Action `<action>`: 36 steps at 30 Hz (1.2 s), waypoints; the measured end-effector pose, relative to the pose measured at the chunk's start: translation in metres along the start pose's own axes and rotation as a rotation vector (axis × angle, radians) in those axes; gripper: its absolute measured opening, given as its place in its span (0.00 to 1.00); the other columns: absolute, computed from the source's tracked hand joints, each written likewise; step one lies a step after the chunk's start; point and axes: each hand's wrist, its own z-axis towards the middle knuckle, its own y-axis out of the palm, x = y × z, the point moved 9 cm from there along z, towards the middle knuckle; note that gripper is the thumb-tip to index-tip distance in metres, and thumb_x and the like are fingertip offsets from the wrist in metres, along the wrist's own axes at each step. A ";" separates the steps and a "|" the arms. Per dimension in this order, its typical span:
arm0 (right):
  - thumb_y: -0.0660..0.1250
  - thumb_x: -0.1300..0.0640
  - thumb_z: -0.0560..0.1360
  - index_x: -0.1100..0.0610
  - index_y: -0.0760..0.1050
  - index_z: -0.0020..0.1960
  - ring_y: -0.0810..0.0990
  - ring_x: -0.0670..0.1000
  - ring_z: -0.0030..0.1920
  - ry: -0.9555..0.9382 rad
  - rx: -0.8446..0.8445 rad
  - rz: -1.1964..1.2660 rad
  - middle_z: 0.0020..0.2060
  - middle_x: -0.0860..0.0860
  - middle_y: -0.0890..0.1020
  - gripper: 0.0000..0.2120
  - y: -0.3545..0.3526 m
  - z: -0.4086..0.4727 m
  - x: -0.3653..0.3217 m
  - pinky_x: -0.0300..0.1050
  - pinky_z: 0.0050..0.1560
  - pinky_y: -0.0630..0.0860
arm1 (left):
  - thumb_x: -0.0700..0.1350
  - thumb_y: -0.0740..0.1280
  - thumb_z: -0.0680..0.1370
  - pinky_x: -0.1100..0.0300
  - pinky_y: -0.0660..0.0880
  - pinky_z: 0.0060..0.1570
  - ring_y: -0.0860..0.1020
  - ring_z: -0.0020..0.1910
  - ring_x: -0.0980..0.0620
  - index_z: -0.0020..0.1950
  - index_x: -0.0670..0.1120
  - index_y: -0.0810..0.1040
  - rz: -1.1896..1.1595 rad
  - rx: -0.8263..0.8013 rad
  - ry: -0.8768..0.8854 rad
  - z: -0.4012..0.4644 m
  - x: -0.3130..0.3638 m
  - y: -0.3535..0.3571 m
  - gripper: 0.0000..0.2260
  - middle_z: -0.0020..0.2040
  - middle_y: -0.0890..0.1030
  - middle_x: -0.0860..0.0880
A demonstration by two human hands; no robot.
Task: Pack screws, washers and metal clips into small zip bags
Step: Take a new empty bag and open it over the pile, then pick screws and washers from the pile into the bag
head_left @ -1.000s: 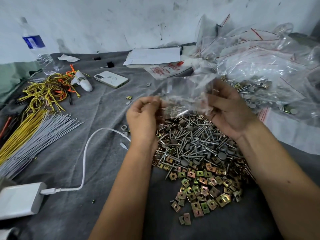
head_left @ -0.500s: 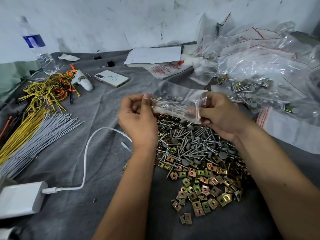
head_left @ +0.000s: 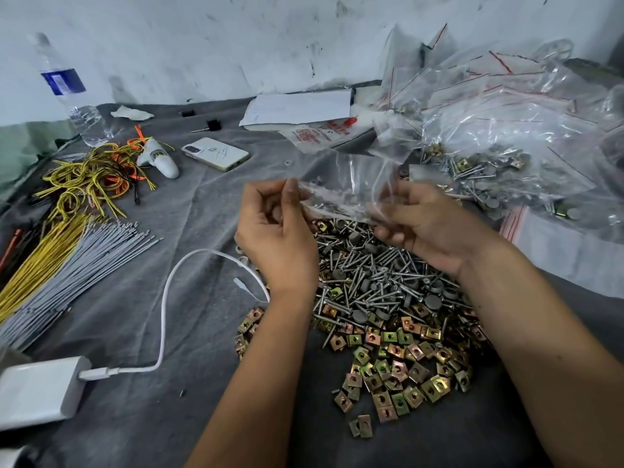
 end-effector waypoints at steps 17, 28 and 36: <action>0.74 0.60 0.77 0.51 0.73 0.53 0.83 0.41 0.38 -0.539 0.238 -0.874 0.40 0.46 0.84 0.11 0.024 -0.009 -0.028 0.33 0.31 0.77 | 0.52 0.73 0.77 0.60 0.68 0.38 0.71 0.39 0.52 0.48 0.45 0.71 0.582 -0.309 0.315 -0.030 0.016 0.045 0.14 0.42 0.74 0.50; 0.76 0.53 0.75 0.50 0.75 0.48 0.82 0.44 0.33 -0.574 0.243 -0.814 0.35 0.47 0.85 0.10 0.008 -0.012 -0.039 0.37 0.32 0.76 | 0.35 0.70 0.73 0.67 0.73 0.35 0.76 0.33 0.61 0.47 0.48 0.74 0.484 -0.046 0.242 -0.007 0.029 0.009 0.10 0.34 0.76 0.59; 0.73 0.41 0.75 0.50 0.81 0.43 0.75 0.43 0.42 -0.349 0.049 -1.504 0.41 0.42 0.74 0.13 0.003 0.005 -0.017 0.42 0.38 0.69 | 0.35 0.70 0.73 0.60 0.61 0.46 0.72 0.45 0.44 0.45 0.39 0.82 0.814 0.056 0.618 -0.016 0.071 0.007 0.02 0.42 0.81 0.44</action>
